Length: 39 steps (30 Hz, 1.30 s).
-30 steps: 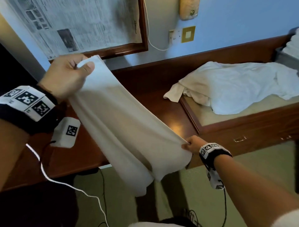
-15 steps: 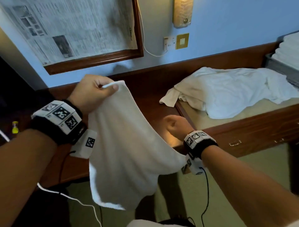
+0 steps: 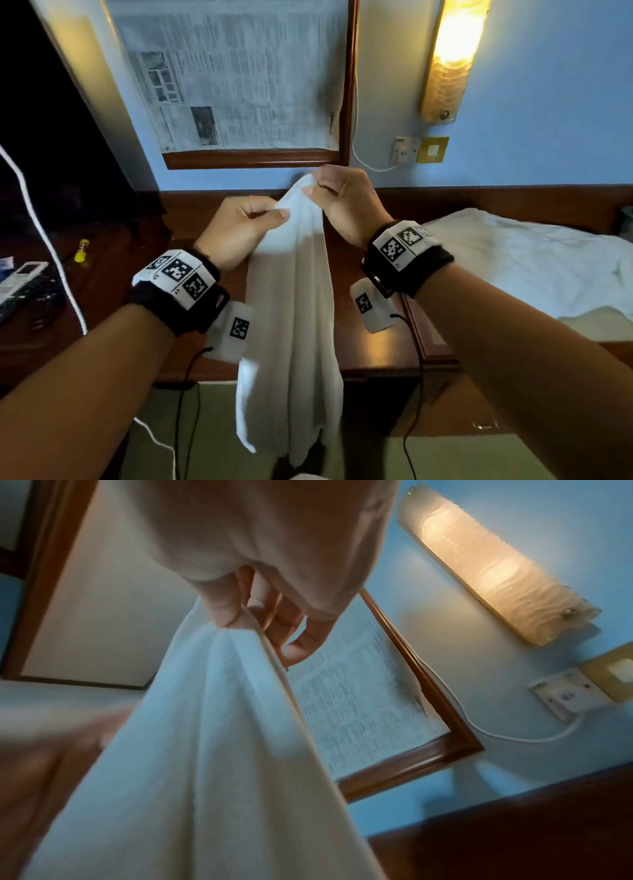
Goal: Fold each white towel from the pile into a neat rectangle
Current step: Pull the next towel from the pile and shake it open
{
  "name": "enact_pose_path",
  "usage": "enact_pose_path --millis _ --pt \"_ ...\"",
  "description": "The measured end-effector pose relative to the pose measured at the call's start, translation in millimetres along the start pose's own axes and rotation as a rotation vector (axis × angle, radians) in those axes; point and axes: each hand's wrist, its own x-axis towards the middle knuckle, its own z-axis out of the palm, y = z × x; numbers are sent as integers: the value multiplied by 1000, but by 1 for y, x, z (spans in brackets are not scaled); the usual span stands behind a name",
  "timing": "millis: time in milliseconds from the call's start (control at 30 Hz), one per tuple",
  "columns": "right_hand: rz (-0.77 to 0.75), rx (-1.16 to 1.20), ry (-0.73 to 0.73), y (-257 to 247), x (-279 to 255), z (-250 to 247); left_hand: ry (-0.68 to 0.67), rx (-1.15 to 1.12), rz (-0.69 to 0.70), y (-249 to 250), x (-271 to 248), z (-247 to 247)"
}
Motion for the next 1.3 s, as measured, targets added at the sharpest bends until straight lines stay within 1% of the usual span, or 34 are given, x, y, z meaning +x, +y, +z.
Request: enact_pose_path --millis 67,167,233,333,400,433,500,567,600,667,700,733,767,800,867,933,1000,1100,1167,1300 --pt "-44 -11 27 -8 17 -7 31 -127 -47 -17 -11 1" --pt "-70 123 73 -17 38 -22 35 -209 -120 -42 -25 15" --pt "-94 161 113 -25 46 -36 58 -249 -167 -56 -32 30" --pt "-113 161 161 -26 53 -61 24 -173 -213 -82 -41 50" --pt "-91 113 193 -17 53 -77 5 -98 -220 -93 -47 57" --pt "-73 53 198 -11 51 -84 13 -64 -204 -95 -47 59" --pt "-49 -64 160 1 43 -95 69 5 -172 -90 -41 63" --pt "-37 -149 49 10 29 -103 126 112 -158 -76 -28 68" --pt "-62 -200 -59 13 21 -104 147 176 -151 -68 -19 71" --pt "-154 -357 -364 20 3 -98 126 248 -112 -51 -3 78" --pt "-163 -420 -530 26 -6 -92 93 256 -84 -41 3 82" --pt "-144 -447 -653 33 -17 -84 67 264 -52 -34 9 87" --pt "-136 -466 -713 41 -27 -74 46 274 -23 -23 11 91" --pt "-138 -471 -705 48 -34 -67 31 285 8 -15 12 94" --pt "-97 -487 -593 50 -39 -65 29 252 67 -2 10 97" --pt "-102 -504 -502 40 -35 -72 68 117 104 2 3 93" --pt "-131 -497 -419 27 -27 -77 92 1 91 -3 -8 84" --pt "-165 -507 -283 12 -16 -79 62 -27 38 -21 -28 68" --pt "-177 -467 -218 3 -9 -79 56 15 -5 -35 -39 59" --pt "-165 -289 -106 -24 2 -76 140 354 -32 -62 -56 42"
